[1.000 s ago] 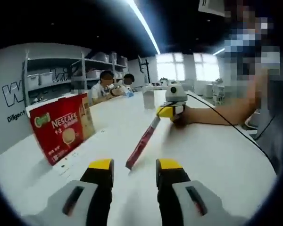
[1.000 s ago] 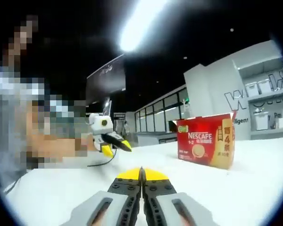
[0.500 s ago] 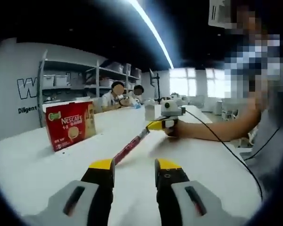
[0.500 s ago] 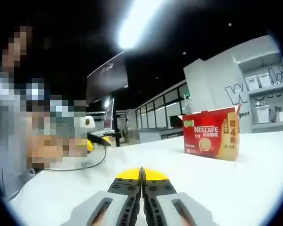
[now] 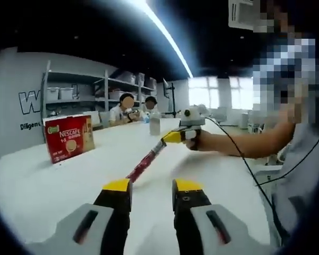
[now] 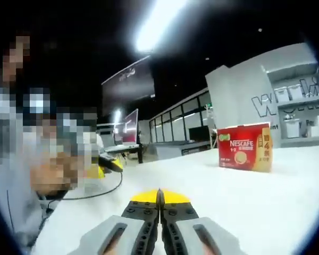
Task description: Tear open the coffee pouch, take out the coffee, and pour the coffee from the pouch into the cup
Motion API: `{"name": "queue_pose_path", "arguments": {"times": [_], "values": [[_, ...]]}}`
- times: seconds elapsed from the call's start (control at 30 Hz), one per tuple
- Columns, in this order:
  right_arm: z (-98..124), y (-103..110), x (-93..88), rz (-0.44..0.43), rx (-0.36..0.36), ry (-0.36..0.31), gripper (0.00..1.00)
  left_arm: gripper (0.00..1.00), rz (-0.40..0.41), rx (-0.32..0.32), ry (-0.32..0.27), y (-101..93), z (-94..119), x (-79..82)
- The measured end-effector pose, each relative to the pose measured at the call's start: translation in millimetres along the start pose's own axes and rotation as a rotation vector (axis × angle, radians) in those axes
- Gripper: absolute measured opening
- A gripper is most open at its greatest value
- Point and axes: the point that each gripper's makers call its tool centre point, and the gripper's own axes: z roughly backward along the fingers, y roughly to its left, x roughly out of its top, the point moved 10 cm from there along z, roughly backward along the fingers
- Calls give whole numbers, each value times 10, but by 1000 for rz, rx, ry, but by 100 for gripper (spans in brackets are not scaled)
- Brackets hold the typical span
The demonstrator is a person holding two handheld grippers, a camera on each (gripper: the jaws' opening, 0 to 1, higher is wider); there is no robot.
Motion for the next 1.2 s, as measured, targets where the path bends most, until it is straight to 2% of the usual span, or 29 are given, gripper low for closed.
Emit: {"name": "queue_pose_path", "arguments": {"times": [0.2, 0.37, 0.43, 0.47, 0.6, 0.67, 0.8, 0.9, 1.03, 1.07, 1.1, 1.17, 1.2], "values": [[83, 413, 53, -7, 29, -71, 0, 32, -4, 2, -7, -181, 109, -74], [161, 738, 141, 3, 43, -114, 0, 32, -4, -7, -48, -314, 205, -65], [177, 843, 180, -1, 40, -123, 0, 31, -9, -14, -62, -346, 216, -61], [169, 909, 195, -1, 28, -107, 0, 31, -13, -21, -68, -368, 211, -55], [136, 1078, 209, 13, -2, -77, 0, 31, -77, -83, -66, -473, 99, 1], [131, 1092, 208, 5, -17, -74, 0, 32, -97, -93, -56, -535, -6, 59], [65, 1172, 173, 11, -24, -74, 0, 36, -138, -167, -23, -604, -276, 139], [13, 1292, 174, 26, -18, -81, 0, 36, -215, -221, -30, -650, -456, 147], [-21, 1408, 198, 77, -15, -64, 0, 36, -280, -240, 15, -701, -590, 144], [-20, 1426, 204, 84, -11, -61, 0, 36, -281, -241, 16, -702, -605, 144], [-20, 1439, 212, 90, -10, -63, 0, 31, -274, -244, 19, -687, -604, 137], [-7, 1441, 228, 95, -7, -72, 0, 22, -203, -295, 20, -734, -589, 118], [1, 1442, 240, 96, -4, -82, 0, 18, -201, -299, 11, -749, -590, 117]]}}
